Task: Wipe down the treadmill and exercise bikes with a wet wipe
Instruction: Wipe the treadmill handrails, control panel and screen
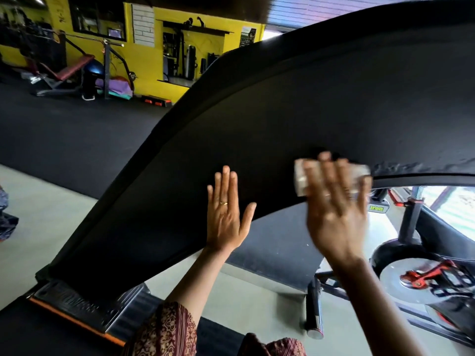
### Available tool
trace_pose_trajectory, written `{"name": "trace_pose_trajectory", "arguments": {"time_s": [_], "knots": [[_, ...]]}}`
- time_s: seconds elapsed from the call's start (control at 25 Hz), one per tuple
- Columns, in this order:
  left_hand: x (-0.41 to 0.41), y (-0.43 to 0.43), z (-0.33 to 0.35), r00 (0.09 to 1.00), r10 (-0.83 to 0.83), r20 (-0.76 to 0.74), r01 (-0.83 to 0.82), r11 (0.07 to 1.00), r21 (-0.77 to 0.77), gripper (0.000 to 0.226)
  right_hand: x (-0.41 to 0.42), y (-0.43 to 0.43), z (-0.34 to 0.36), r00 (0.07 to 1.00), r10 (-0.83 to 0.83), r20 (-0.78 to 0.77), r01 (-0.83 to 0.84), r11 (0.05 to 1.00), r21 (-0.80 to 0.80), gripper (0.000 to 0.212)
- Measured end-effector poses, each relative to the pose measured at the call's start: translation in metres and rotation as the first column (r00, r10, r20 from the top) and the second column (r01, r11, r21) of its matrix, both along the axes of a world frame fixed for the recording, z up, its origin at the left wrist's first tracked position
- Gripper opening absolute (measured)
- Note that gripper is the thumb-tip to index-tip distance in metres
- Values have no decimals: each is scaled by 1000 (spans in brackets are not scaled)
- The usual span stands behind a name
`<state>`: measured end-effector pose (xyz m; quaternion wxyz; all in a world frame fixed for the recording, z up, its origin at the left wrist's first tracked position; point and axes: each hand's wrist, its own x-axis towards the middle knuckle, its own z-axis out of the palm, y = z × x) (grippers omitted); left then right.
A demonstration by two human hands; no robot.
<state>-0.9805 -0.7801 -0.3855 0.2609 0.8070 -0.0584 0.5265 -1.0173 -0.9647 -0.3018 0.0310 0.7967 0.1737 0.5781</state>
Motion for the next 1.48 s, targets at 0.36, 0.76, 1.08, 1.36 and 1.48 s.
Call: {"name": "trace_pose_trajectory", "arguments": {"time_s": [0.36,0.76,1.08,1.36,1.48], "knots": [[4,3,-2,997,29,68,-32,999,42,65,5,36,14,993,105,-63,-114,979,-171,51],[7,24,38,993,100,69,-98,995,-23,66,9,78,24,977,195,-81,-206,963,-172,52],[13,41,79,991,74,107,-74,997,-5,68,14,77,56,992,127,27,-129,988,80,55],[13,58,92,983,83,161,-94,994,62,67,29,72,100,984,152,95,-158,985,64,51],[14,53,104,978,57,203,-81,991,110,66,20,57,77,949,294,115,-303,950,72,43]]}}
